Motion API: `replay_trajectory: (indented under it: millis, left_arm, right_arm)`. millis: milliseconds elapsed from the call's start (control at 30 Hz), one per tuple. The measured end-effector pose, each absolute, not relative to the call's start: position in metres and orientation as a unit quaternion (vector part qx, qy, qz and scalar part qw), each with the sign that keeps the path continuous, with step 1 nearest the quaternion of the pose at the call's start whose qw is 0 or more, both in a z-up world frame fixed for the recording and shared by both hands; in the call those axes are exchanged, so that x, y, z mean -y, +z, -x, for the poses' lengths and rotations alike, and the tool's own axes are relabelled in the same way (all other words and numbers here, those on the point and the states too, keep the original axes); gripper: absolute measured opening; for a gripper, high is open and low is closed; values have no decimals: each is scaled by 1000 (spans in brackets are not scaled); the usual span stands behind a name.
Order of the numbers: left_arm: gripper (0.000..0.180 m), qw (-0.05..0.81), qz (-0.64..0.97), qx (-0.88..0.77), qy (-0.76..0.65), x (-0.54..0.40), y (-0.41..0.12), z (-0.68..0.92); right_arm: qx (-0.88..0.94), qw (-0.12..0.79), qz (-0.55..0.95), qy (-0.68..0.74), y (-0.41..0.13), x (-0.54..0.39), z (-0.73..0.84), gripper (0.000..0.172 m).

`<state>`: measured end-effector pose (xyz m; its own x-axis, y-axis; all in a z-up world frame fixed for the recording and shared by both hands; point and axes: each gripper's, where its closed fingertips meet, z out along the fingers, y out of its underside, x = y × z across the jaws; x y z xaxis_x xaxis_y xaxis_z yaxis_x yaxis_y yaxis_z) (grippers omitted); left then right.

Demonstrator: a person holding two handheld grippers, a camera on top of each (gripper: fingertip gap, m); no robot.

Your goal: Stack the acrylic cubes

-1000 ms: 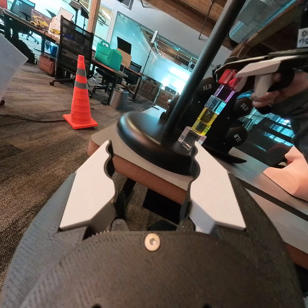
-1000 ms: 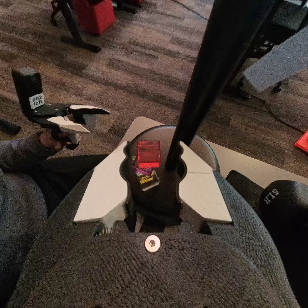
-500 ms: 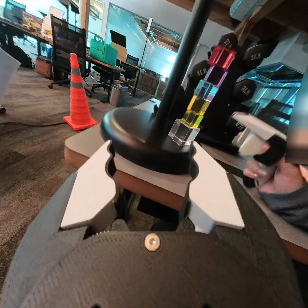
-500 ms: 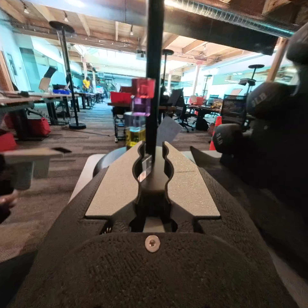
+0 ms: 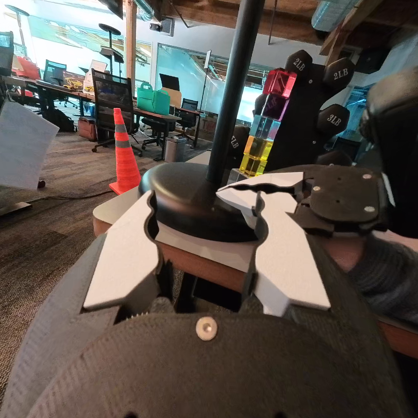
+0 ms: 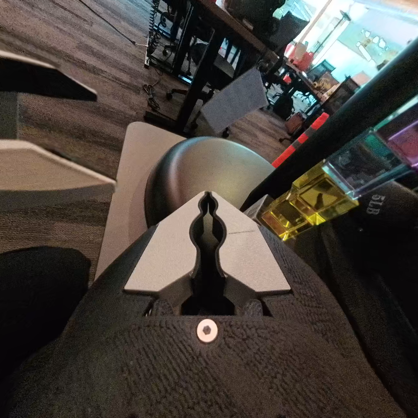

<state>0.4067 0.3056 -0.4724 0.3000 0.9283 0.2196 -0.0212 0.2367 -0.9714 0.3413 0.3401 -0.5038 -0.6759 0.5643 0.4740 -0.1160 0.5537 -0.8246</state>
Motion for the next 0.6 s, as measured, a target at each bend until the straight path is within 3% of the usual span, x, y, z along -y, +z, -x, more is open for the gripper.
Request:
replay_trajectory:
  millis: [600]
  left_arm:
    - [86, 635, 510, 460, 353, -317, -481, -406]
  right_arm:
    - [766, 345, 268, 472, -495, -356, -322, 0]
